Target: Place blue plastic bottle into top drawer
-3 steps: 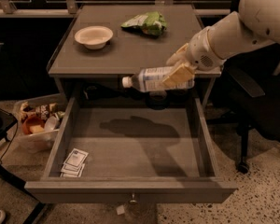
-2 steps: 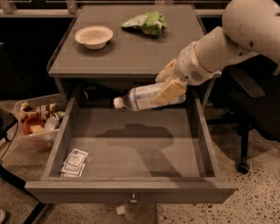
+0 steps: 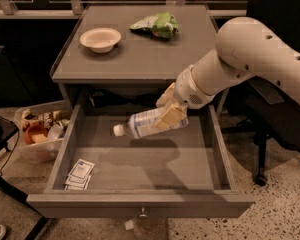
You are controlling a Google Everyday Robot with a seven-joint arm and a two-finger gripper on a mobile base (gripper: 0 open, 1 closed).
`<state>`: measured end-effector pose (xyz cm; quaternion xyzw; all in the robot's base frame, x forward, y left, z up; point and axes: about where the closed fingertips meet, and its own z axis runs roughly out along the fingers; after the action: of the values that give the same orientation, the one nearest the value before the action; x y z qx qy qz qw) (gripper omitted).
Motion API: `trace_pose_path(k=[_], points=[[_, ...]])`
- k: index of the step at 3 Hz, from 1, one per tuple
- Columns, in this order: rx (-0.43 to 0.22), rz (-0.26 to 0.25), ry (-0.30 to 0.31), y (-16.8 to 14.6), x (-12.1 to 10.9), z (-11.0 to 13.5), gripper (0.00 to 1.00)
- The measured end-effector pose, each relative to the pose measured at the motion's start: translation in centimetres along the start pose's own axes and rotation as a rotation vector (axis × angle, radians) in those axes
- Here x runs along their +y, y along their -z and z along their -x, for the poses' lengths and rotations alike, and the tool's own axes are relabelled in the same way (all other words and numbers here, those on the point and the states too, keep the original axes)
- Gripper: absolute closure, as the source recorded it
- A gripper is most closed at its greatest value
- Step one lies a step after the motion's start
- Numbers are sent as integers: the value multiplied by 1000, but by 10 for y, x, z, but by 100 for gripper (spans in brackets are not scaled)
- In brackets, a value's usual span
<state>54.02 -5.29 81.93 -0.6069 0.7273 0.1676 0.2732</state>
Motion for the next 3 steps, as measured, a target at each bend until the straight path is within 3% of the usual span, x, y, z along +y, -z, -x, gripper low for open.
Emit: trace_pose_path(k=[1,3], points=[[-21,48,-48,-31,8,-11,100],[-63,229,-178,-139,56,-38,100]])
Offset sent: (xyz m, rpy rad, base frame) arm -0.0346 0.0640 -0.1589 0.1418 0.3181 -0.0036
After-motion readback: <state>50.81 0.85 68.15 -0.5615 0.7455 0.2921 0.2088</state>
